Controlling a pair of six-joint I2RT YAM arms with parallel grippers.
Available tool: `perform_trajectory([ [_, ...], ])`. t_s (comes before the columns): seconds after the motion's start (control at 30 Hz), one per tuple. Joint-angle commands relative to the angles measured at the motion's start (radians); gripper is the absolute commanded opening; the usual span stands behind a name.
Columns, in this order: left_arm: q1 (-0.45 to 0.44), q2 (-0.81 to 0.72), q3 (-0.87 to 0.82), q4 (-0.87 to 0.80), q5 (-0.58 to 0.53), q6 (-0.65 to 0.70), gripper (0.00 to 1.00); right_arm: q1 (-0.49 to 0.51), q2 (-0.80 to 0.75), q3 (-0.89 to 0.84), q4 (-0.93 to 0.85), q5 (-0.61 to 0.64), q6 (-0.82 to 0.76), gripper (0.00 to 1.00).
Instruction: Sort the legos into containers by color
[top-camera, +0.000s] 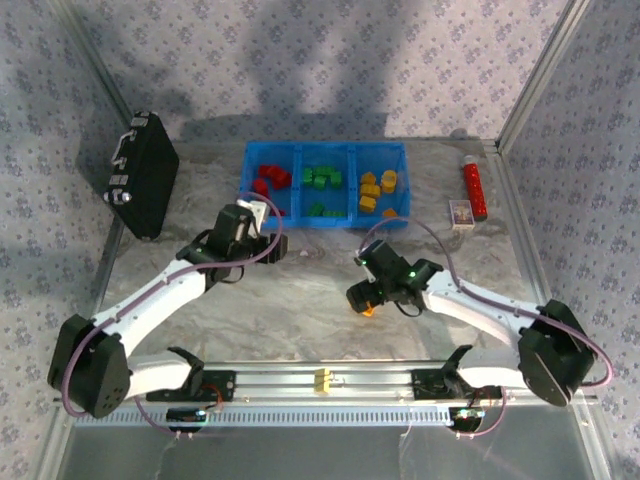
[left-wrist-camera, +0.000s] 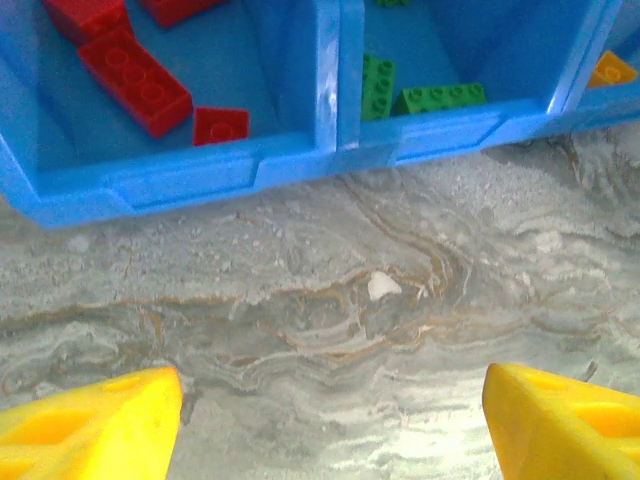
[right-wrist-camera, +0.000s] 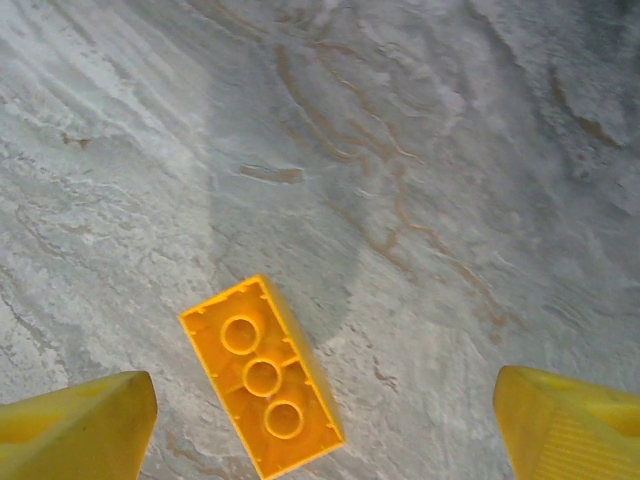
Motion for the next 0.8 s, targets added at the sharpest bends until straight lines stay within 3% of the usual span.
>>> perform_trajectory([
  [0.0, -0.002, -0.054, -0.043, 0.025, -0.017, -0.033, 0.79, 0.019, 0.052, 0.043, -0.014, 0.012, -0.037, 0.88],
  [0.53, -0.004, -0.153, -0.149, 0.03, -0.021, -0.068, 0.79, 0.101, 0.304, 0.132, -0.039, 0.065, 0.005, 0.66],
  [0.77, -0.004, -0.167, -0.163, 0.031, -0.027, -0.068, 0.79, 0.123, 0.353, 0.153, -0.06, 0.1, 0.027, 0.45],
])
